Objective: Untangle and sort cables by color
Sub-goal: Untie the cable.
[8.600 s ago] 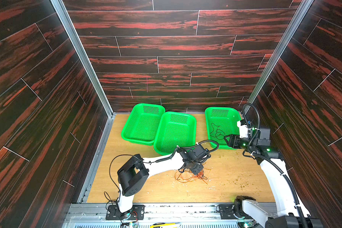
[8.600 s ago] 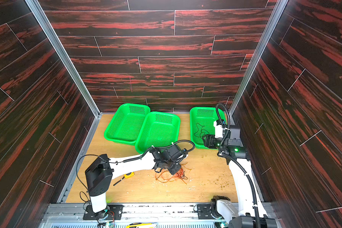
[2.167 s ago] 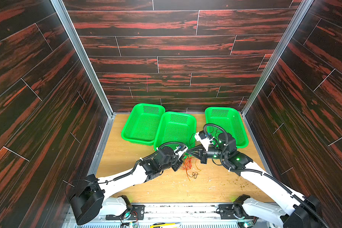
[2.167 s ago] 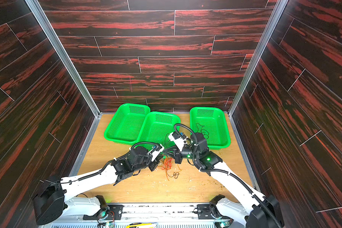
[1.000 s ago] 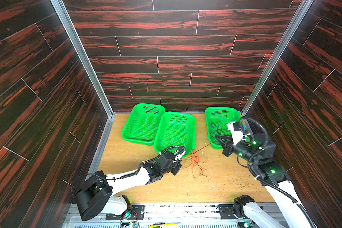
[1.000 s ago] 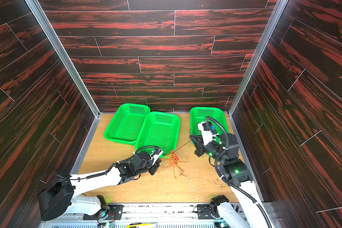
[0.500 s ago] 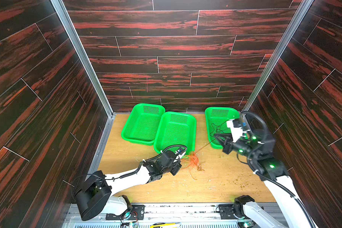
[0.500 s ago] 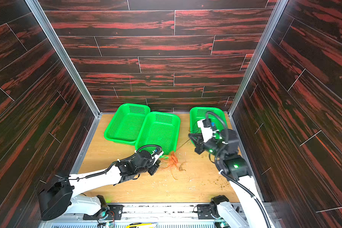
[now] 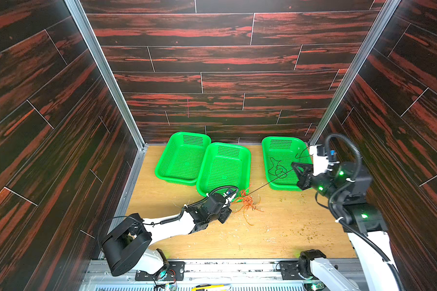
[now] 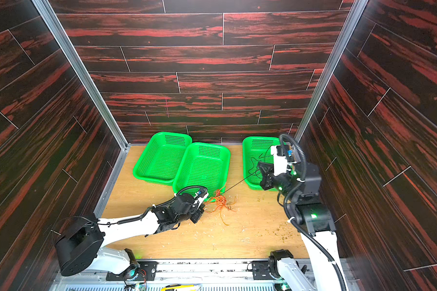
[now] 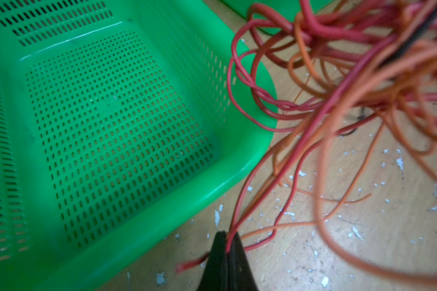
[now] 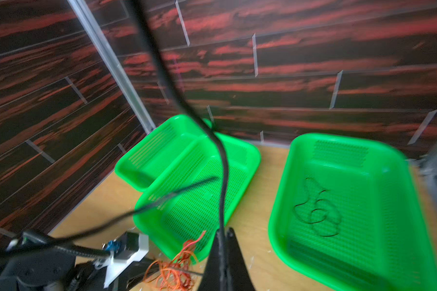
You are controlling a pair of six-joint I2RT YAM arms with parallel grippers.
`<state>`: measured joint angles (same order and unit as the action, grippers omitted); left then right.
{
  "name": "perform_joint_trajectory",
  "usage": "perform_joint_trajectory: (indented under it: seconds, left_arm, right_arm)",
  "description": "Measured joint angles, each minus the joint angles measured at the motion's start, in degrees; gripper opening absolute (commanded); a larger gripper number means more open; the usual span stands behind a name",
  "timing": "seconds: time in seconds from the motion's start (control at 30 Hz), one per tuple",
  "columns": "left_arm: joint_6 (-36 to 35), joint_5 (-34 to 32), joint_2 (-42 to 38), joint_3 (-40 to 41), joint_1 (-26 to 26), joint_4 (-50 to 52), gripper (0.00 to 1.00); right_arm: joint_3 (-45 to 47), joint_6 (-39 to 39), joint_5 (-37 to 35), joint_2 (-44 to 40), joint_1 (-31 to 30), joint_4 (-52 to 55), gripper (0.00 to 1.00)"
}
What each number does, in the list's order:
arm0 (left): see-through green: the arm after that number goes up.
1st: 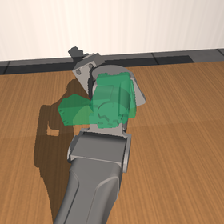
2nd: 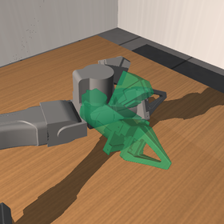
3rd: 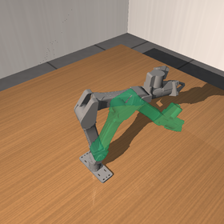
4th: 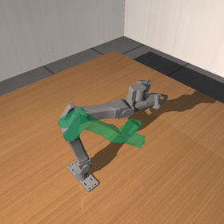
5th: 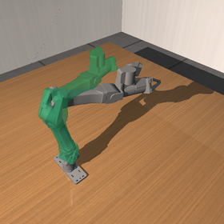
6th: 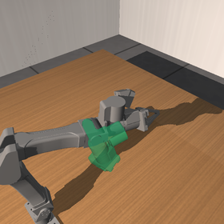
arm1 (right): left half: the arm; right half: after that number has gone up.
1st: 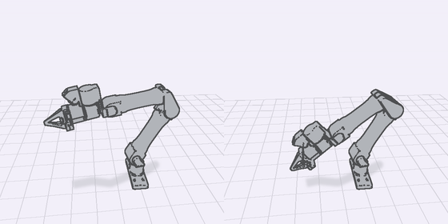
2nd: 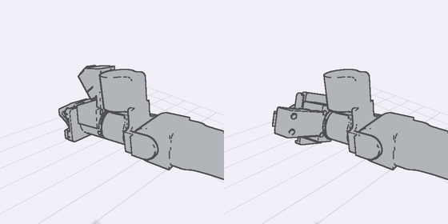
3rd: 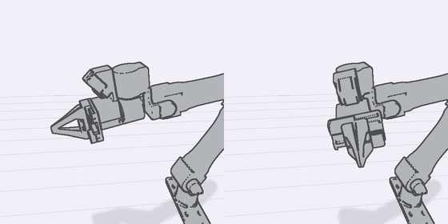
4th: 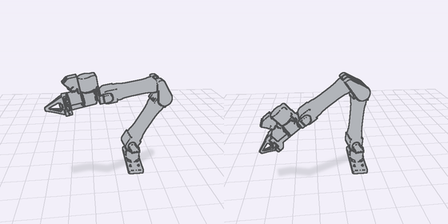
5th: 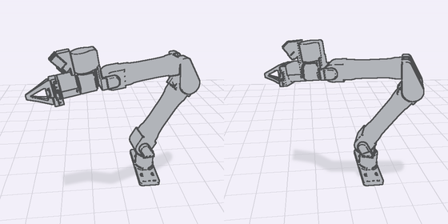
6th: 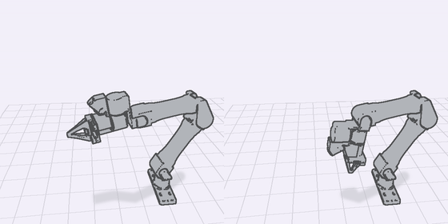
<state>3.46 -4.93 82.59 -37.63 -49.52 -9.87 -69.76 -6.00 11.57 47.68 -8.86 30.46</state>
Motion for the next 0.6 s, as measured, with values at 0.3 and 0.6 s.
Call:
perform_joint_trajectory:
  seconds: [0.3,0.6]
  left_arm:
    - [0.04,0.24,1.64,0.76,1.77,-0.35,0.0]
    - [0.44,0.26,3.74,0.76,2.32,-1.16,0.0]
  right_arm:
    - [-9.01,3.61,-5.4,1.09,1.4,5.57,0.0]
    - [-17.33,6.25,-7.78,6.78,2.89,10.97,0.0]
